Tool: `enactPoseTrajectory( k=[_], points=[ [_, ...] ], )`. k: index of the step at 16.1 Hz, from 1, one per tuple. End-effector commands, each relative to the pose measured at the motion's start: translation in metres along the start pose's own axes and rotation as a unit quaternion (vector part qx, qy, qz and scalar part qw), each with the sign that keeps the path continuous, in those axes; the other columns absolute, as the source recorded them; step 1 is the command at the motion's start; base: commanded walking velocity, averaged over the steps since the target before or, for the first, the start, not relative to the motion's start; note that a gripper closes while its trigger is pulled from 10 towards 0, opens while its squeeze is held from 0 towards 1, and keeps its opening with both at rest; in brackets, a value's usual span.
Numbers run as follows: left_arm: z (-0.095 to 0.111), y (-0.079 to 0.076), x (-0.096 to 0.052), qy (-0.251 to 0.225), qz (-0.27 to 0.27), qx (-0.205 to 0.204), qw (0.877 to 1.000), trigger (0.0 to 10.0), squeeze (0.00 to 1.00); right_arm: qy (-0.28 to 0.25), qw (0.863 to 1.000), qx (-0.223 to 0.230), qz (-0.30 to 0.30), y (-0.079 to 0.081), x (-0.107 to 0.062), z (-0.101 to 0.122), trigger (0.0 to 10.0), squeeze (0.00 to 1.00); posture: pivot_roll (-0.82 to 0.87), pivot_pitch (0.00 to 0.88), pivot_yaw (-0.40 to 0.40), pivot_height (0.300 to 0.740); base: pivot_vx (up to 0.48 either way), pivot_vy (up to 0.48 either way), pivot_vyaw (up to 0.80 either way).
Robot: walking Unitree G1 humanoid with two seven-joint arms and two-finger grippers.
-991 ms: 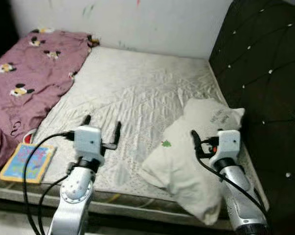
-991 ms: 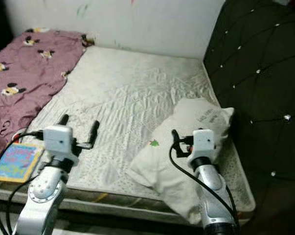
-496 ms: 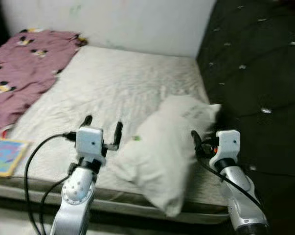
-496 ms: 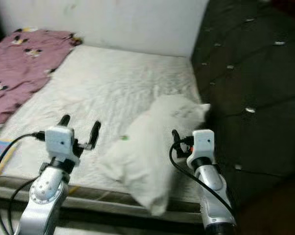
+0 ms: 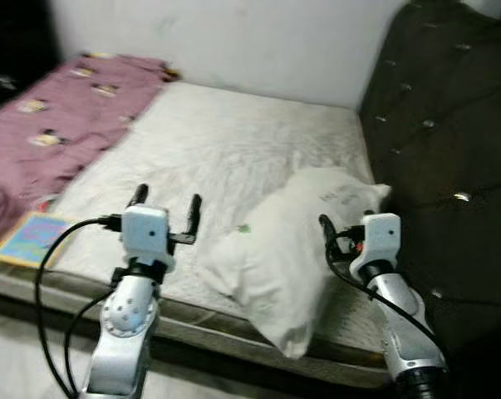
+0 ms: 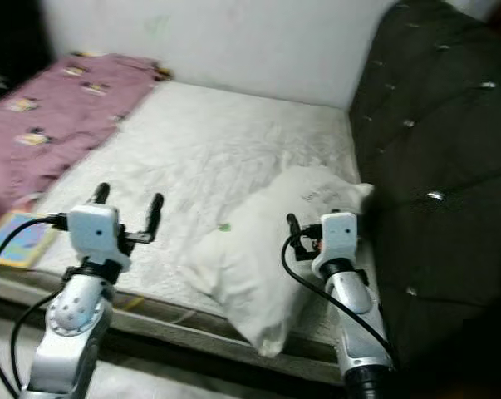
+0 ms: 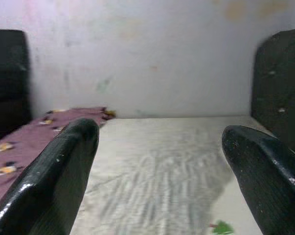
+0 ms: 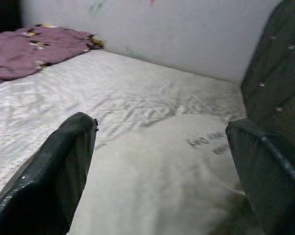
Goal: Clean up the room
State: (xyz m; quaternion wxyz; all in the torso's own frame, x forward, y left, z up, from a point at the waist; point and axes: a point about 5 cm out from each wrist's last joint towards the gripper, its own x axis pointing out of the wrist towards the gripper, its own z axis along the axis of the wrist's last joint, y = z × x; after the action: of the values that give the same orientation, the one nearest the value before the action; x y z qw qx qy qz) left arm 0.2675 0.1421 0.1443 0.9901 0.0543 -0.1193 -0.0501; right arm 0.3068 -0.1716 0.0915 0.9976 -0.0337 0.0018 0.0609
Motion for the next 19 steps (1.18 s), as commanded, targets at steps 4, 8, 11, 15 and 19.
enactPoseTrajectory(
  k=[4,8,11,15,19],
  points=[
    [0.004,-0.007,0.005,-0.020,-0.013,-0.018,1.000,10.0,0.00,-0.015,1.000,-0.005,-0.003,0.003,0.009,0.007,10.0,0.00,-0.04,0.000,-0.042,0.740,0.067,0.000,0.00],
    [0.001,-0.009,0.000,-0.018,-0.014,-0.022,0.999,10.0,0.00,-0.018,1.000,0.003,0.001,0.006,0.013,0.009,10.0,0.00,-0.02,0.000,-0.071,0.740,0.350,0.000,-0.20],
    [0.001,-0.005,-0.005,-0.015,0.006,-0.036,0.999,10.0,0.00,-0.014,1.000,0.008,0.016,0.014,0.018,0.009,10.0,0.00,0.00,0.000,-0.089,0.740,0.446,0.000,0.00],
    [-0.003,-0.012,-0.011,0.009,0.013,-0.044,0.999,10.0,0.00,-0.015,1.000,0.002,0.026,0.021,0.012,0.008,10.0,0.00,-0.01,0.033,-0.093,0.740,0.213,0.000,0.00],
    [-0.005,-0.019,-0.024,0.023,0.001,-0.048,0.999,10.0,0.00,-0.004,1.000,0.006,0.011,0.015,0.010,0.002,10.0,0.00,-0.01,0.069,-0.094,0.740,0.000,0.000,0.00]
  ],
)
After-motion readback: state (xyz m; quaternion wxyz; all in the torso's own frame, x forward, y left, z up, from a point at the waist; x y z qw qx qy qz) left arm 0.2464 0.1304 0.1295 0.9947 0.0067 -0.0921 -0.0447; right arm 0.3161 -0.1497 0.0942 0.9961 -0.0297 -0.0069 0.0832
